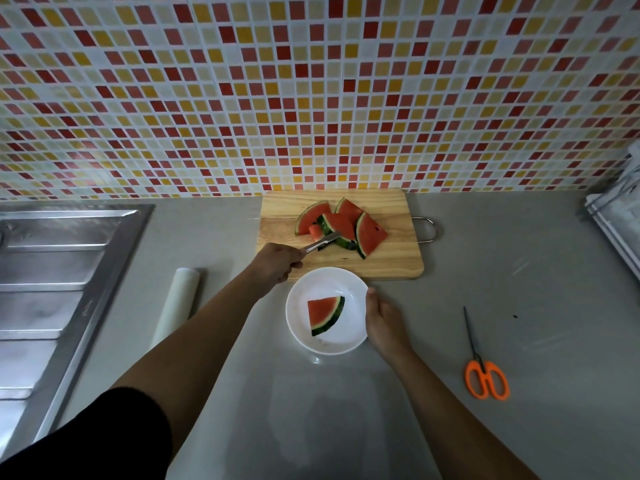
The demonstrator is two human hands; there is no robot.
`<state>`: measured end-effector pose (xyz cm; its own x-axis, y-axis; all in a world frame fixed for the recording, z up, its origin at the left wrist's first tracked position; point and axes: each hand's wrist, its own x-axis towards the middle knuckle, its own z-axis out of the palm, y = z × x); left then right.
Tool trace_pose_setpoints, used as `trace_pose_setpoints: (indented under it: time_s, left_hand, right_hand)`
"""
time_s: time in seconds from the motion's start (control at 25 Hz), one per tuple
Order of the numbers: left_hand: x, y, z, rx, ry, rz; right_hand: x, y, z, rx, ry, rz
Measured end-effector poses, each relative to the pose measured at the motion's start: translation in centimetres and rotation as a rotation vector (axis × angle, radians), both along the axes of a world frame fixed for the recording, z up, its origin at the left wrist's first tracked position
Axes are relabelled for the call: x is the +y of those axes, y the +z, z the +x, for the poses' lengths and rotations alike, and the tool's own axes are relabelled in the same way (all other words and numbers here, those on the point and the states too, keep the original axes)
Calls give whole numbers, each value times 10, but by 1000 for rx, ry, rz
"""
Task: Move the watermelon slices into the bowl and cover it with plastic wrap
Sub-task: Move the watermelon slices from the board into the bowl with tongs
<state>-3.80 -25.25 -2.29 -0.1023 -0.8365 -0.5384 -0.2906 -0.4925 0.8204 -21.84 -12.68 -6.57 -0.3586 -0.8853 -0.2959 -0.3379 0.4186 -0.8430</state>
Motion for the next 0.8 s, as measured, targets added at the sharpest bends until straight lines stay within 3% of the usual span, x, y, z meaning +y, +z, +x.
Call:
trace_pose_setpoints:
  time_s: [0.28, 0.6, 0.8]
  left_hand:
    - [-3, -4, -2, -19, -3, -124]
    - [6, 4, 12, 211, 52, 24]
    - [21, 32, 57, 245, -178, 9]
  right_hand:
    - [1, 3, 0, -5, 13, 5]
    - [1, 4, 0, -23, 20, 31]
    - [1, 7, 0, -30, 24, 43]
